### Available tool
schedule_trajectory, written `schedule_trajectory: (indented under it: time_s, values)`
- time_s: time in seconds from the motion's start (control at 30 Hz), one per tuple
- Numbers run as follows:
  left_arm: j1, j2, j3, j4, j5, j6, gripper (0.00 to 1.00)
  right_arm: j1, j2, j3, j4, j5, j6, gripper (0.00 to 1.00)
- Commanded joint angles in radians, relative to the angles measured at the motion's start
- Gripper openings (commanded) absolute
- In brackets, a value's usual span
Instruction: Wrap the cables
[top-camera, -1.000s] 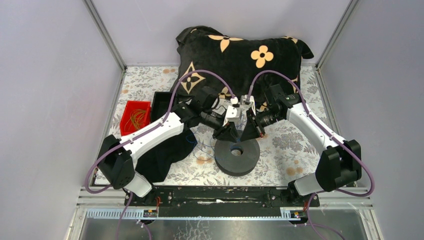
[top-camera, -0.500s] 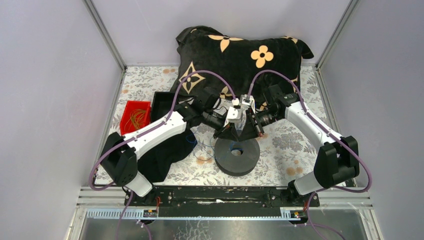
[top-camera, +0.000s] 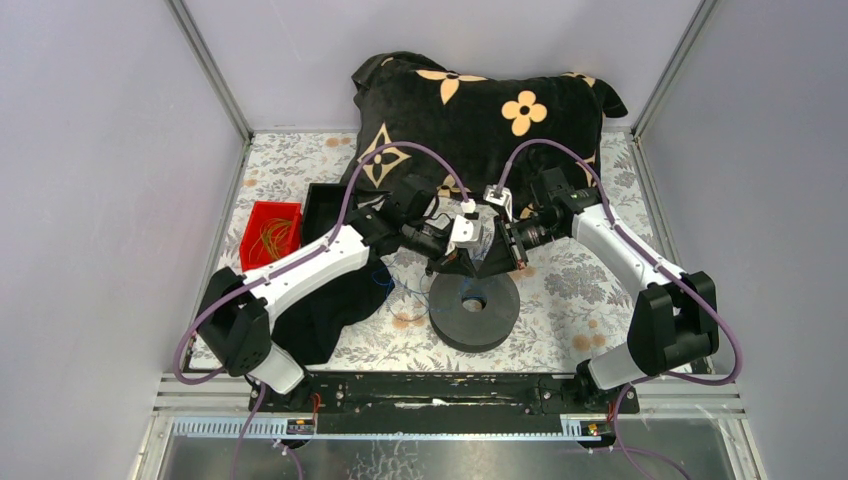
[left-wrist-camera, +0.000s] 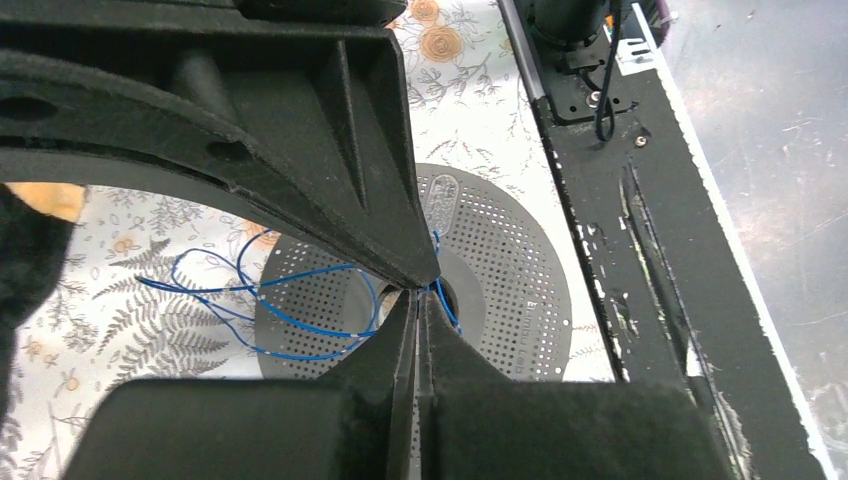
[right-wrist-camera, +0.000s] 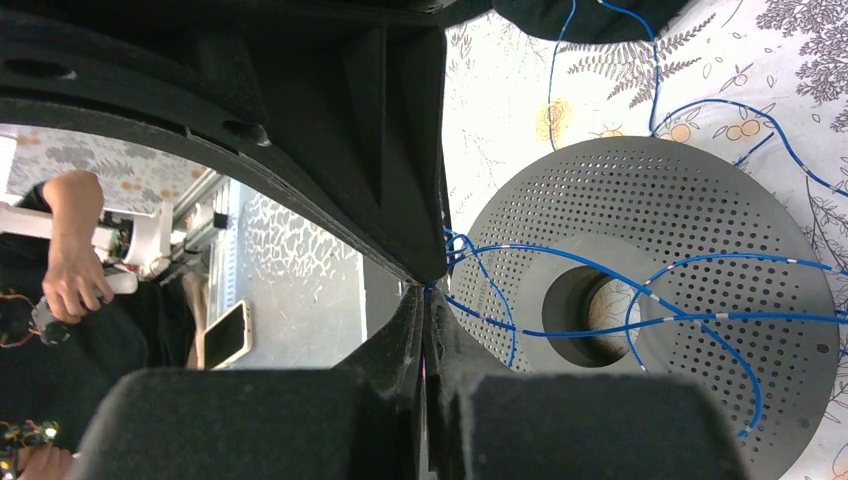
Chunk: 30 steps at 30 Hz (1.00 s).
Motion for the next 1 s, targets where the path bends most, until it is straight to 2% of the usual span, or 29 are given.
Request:
schedule_trajectory:
  time_s: [0.0,0.47,0.97]
  values:
    - [0.000,-0.022,-0.037,-0.011,-0.038,0.037,0.00,-0.044,-0.030,-0.009,0.100,-0.081,0.091,0.00]
    - [-0.001,-0.049,-0.067,0.004,-0.080,0.045,0.00,-0.069,-0.058,-0.040,0.188,-0.038,0.187,0.00]
    - [0.001,-0.074,-0.097,0.080,-0.168,-0.036,0.00,-0.090,-0.082,-0.082,0.275,0.025,0.281,0.00]
